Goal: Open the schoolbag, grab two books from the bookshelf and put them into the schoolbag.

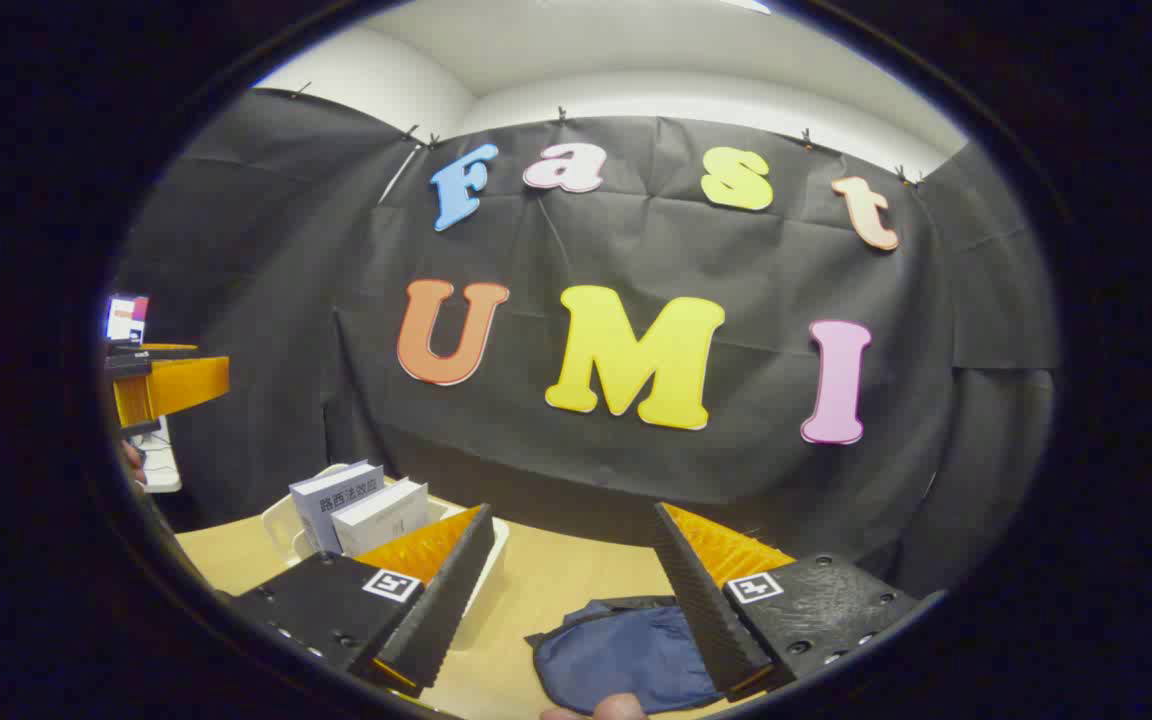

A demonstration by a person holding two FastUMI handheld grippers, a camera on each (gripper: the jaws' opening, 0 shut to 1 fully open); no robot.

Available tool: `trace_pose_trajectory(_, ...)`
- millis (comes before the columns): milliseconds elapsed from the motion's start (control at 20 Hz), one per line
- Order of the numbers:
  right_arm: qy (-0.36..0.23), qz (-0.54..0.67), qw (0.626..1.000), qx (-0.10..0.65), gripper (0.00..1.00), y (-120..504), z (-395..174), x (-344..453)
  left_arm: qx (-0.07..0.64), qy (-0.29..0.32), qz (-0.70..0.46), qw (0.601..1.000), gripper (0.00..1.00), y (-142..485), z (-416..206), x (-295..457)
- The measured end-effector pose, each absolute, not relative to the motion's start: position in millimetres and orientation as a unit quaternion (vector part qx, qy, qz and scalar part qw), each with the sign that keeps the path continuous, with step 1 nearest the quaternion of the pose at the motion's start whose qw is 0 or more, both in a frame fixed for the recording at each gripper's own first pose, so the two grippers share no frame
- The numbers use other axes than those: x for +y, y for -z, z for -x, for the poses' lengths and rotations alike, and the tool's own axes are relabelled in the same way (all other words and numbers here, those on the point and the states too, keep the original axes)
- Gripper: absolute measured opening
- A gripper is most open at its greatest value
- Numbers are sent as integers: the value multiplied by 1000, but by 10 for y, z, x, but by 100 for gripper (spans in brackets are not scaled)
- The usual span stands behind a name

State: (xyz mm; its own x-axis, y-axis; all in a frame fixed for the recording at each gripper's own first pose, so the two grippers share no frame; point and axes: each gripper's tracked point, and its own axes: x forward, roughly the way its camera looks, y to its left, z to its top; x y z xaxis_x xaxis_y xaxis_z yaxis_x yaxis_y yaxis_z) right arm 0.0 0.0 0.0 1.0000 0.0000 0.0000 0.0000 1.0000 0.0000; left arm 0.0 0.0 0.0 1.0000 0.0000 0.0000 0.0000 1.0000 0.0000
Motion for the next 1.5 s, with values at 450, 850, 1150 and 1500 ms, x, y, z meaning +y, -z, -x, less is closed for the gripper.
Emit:
trace_pose_trajectory(450, 19, 3, 998, 64, 98, 356, 14, -178, 3, 42, 4, 999, 97, -3, -168, -233)
trace_pose_trajectory(850, -6, 18, 995, 101, 95, 581, 2, -28, 16, 52, 3, 999, 97, 63, -225, -262)
trace_pose_trajectory(1150, -20, 36, 989, 145, 96, 856, -43, -8, 11, 42, -6, 999, 97, 37, -193, -247)
trace_pose_trajectory(1500, -32, 47, 964, 261, 99, 1662, -55, 7, 12, 38, -8, 999, 97, 37, -135, -309)
